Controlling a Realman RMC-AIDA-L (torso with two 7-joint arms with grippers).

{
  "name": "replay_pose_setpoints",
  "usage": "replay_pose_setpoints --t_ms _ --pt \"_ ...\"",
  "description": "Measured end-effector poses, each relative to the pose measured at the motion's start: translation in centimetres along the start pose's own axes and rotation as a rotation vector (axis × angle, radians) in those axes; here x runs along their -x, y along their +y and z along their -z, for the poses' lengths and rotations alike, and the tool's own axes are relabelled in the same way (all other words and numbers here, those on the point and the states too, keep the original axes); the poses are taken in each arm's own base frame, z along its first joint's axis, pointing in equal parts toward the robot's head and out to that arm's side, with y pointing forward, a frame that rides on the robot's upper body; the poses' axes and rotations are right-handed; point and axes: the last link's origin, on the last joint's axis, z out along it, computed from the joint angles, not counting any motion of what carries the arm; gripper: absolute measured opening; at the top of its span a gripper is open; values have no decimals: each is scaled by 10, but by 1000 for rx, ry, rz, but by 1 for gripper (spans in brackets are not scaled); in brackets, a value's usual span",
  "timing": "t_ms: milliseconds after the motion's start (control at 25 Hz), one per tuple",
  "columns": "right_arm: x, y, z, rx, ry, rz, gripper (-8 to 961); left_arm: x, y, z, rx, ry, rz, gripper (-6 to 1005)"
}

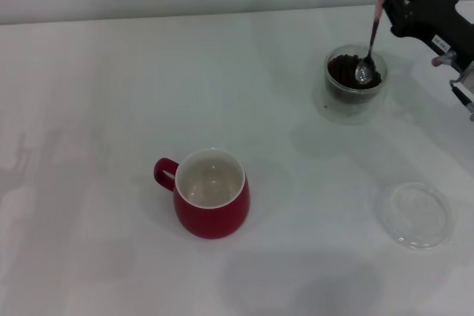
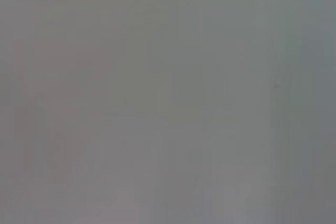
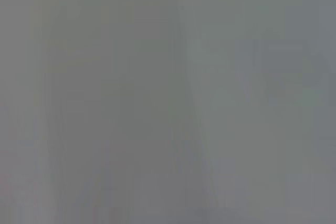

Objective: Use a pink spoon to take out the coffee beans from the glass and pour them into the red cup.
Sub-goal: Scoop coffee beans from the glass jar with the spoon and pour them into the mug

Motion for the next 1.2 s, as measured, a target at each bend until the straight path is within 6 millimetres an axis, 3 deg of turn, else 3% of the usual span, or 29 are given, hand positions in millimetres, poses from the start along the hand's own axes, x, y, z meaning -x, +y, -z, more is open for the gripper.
replay_pose_setpoints --t_ms 360,1200 --pt "-5 -2 -4 -34 33 -32 152 -1 1 -2 4 5 2 729" --pt "-13 -12 -3 -115 68 -312 156 -2 -1 -4 -4 8 1 729"
